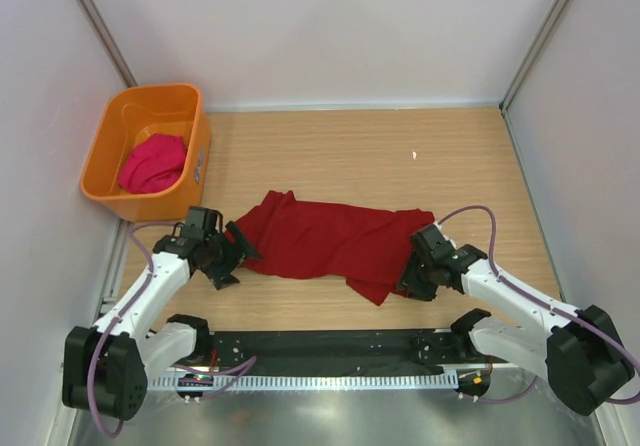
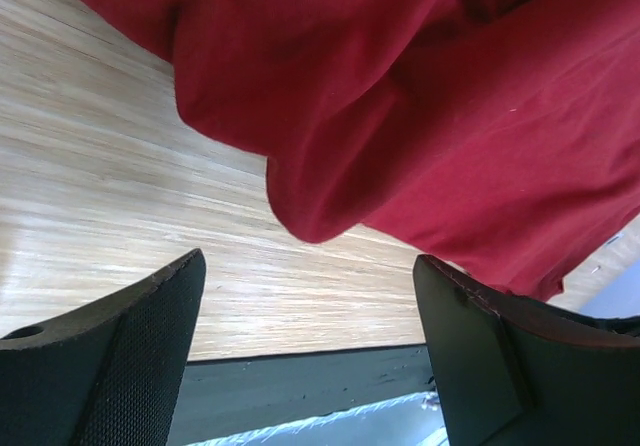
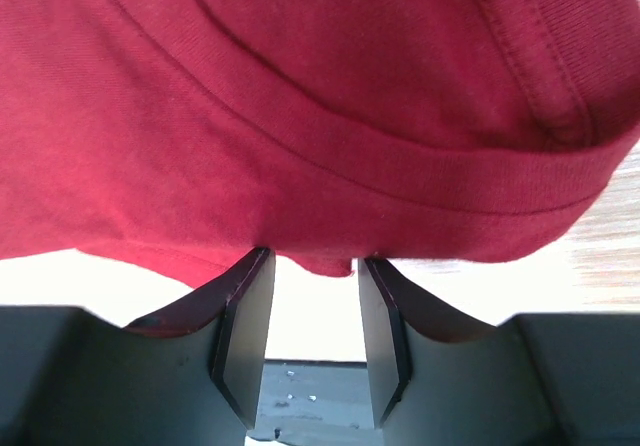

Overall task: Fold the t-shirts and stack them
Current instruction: Flatten the tshirt out

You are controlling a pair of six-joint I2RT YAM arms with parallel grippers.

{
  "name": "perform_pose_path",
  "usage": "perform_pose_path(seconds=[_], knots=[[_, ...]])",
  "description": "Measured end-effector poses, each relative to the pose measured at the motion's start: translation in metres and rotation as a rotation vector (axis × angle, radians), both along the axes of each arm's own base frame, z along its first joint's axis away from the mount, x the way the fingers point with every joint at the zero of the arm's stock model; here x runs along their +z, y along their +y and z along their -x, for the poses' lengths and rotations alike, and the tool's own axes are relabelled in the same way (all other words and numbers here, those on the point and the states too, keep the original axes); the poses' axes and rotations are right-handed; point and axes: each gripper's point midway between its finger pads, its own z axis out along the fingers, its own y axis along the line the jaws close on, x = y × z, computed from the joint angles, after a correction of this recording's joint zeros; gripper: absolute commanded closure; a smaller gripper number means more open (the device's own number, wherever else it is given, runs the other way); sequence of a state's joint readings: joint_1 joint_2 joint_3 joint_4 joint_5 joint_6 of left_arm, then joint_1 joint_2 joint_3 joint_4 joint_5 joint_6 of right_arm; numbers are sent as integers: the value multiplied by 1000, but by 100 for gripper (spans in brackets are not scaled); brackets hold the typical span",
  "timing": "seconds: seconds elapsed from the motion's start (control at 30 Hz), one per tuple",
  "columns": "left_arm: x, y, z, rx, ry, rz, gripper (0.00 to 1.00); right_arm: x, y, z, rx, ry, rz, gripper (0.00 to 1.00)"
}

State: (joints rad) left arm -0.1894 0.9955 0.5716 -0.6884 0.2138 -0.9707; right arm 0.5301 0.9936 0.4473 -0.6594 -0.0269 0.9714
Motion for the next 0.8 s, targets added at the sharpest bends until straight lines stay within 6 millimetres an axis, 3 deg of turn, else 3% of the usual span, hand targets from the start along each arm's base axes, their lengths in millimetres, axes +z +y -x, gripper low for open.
perform_pose_path(seconds=[0.17, 0.33, 0.37, 0.4, 0.47, 0.5, 0.63, 0.8], knots=[[-13, -8, 2, -34, 46, -2, 15, -3, -2, -3, -3, 13, 26, 63], [-22, -9, -5, -42, 57, -10, 35, -5, -5, -7, -6, 3, 45, 85], [-24, -9, -6, -45, 63, -18, 41, -6, -6, -8, -7, 0, 53, 94], [-27, -7, -7, -47, 69, -30, 57, -6, -8, -8, -5, -4, 60, 98], [-28, -4, -11, -58, 73, -60, 74, -5, -11, -10, -3, -10, 80, 99], [-25, -3, -15, -70, 63, -76, 100, -2, -13, -11, -1, -14, 91, 99], [4, 0, -38, -108, -25, -121, 100, 28, -17, -24, 19, -77, 130, 99], [80, 5, -59, -132, -241, -158, 100, 112, -18, -51, 39, -301, 115, 99]])
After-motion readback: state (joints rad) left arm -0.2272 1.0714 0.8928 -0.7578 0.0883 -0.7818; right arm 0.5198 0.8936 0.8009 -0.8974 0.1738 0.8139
